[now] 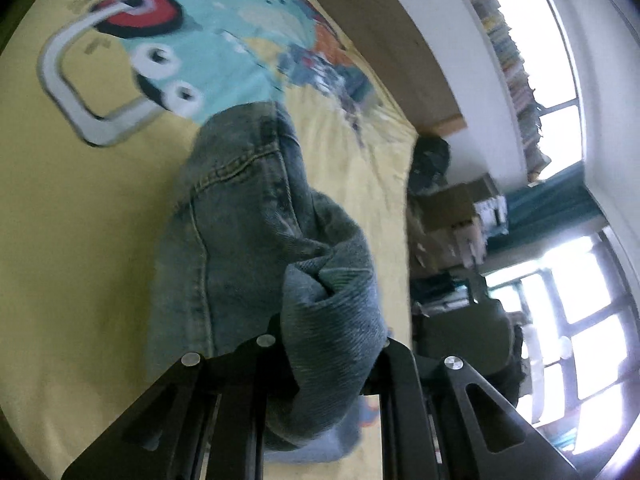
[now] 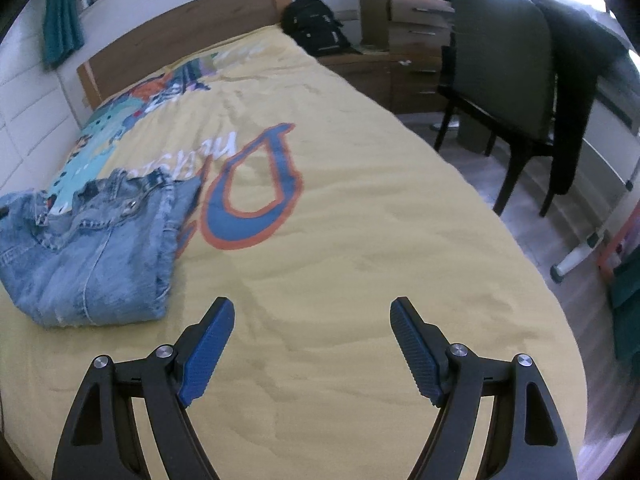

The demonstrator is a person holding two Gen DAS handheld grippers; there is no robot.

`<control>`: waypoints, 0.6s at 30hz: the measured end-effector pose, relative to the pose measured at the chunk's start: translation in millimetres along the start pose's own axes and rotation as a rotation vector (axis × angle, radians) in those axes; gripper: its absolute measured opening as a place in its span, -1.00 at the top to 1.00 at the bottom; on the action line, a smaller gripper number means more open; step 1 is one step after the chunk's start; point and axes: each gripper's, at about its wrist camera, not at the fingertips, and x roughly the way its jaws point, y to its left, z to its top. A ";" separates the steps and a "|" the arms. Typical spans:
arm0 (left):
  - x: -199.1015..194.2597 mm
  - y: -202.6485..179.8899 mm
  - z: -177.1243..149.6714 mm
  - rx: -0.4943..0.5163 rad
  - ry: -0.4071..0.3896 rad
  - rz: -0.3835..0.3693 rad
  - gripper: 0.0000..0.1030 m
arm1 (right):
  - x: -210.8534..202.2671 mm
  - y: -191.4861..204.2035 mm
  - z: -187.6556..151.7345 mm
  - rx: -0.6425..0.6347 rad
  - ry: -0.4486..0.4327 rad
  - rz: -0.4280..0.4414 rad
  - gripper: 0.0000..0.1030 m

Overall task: Fold large clothes
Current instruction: 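Lift the side edge with the left gripper and fold it over the bundle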

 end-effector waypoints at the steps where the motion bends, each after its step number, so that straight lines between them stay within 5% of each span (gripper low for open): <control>1: 8.6 -12.5 -5.2 0.010 0.010 -0.016 0.79 | -1.3 -5.3 -0.4 0.006 -0.003 -0.002 -0.56; 10: 98.0 -106.2 -70.3 0.192 0.165 -0.063 0.79 | -11.5 -54.7 -12.9 0.066 -0.008 -0.036 -0.56; 18: 173.8 -109.1 -154.5 0.372 0.286 0.089 0.79 | -22.3 -91.0 -26.3 0.104 -0.008 -0.069 -0.56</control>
